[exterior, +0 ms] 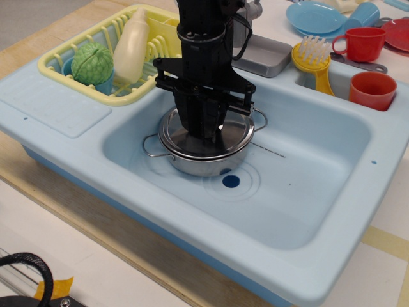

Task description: Take lid off pot or pan

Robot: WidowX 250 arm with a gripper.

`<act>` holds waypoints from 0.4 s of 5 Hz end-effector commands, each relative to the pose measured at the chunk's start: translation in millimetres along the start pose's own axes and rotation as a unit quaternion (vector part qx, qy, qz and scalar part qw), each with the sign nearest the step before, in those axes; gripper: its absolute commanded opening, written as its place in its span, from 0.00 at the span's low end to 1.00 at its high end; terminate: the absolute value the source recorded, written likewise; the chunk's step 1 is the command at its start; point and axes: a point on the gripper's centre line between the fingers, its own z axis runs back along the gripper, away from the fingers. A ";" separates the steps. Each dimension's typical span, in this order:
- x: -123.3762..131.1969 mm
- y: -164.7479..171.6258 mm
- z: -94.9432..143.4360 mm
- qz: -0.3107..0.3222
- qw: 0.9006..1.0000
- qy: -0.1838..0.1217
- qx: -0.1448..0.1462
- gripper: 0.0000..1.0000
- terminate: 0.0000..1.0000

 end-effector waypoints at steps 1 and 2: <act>2.5 -6.9 38.3 0.009 0.999 -0.030 0.016 0.00 0.00; -4.9 -17.1 49.1 0.024 0.999 -0.039 0.015 0.00 0.00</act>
